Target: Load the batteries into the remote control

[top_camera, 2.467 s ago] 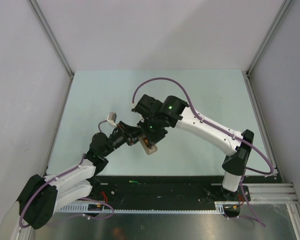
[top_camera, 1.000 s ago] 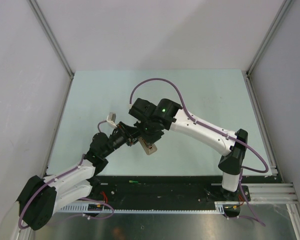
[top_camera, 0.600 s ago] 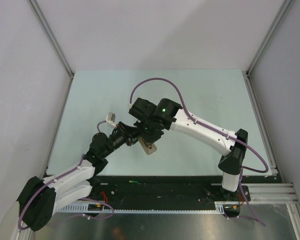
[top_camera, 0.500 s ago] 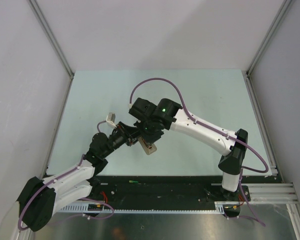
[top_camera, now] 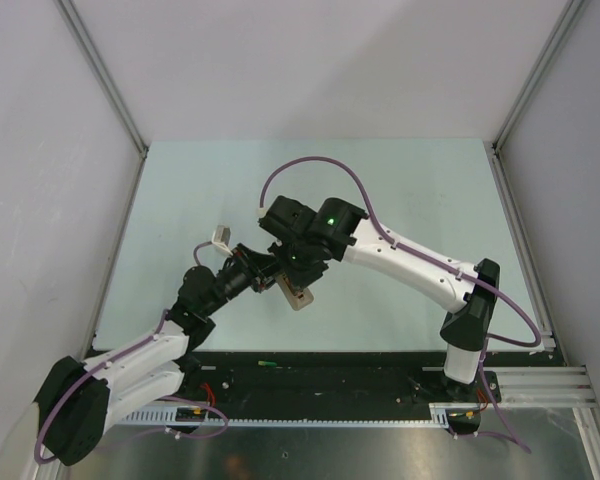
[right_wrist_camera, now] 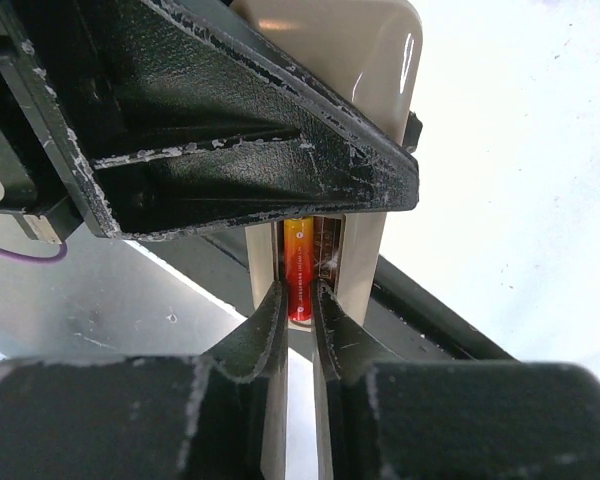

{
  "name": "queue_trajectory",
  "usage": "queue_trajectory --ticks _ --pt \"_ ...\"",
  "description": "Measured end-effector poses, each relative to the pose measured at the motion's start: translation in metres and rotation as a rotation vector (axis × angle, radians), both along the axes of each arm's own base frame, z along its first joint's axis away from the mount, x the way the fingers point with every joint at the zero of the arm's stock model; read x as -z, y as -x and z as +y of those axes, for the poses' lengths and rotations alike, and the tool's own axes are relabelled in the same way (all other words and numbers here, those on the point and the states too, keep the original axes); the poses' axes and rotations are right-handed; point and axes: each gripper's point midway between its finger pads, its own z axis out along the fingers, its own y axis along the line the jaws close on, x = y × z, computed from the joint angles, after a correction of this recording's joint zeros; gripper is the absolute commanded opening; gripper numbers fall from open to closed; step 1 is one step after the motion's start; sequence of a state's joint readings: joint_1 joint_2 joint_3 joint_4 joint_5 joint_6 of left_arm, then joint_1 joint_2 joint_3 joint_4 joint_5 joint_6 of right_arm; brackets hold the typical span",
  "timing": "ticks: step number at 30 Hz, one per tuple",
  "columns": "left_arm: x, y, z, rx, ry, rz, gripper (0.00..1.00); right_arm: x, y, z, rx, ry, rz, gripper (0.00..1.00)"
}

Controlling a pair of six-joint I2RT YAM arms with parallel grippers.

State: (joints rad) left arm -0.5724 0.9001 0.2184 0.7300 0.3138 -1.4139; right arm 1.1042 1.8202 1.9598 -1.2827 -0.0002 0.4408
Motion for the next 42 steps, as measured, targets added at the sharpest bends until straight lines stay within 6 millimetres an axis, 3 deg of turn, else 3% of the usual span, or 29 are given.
queue_trajectory --ticks 16,31,38,42 --pt "-0.002 0.002 0.001 -0.003 0.008 -0.010 0.00 0.000 0.001 0.002 0.018 -0.012 0.013 0.24" --pt "-0.005 0.002 0.001 -0.002 0.015 -0.019 0.00 -0.004 0.001 0.004 0.037 -0.027 0.013 0.23" --pt "-0.011 0.003 0.001 0.000 0.034 -0.037 0.00 -0.011 -0.001 0.007 0.048 -0.046 0.000 0.06" --pt "-0.012 0.003 0.001 0.000 0.035 -0.038 0.00 -0.012 -0.002 0.006 0.053 -0.045 -0.003 0.04"
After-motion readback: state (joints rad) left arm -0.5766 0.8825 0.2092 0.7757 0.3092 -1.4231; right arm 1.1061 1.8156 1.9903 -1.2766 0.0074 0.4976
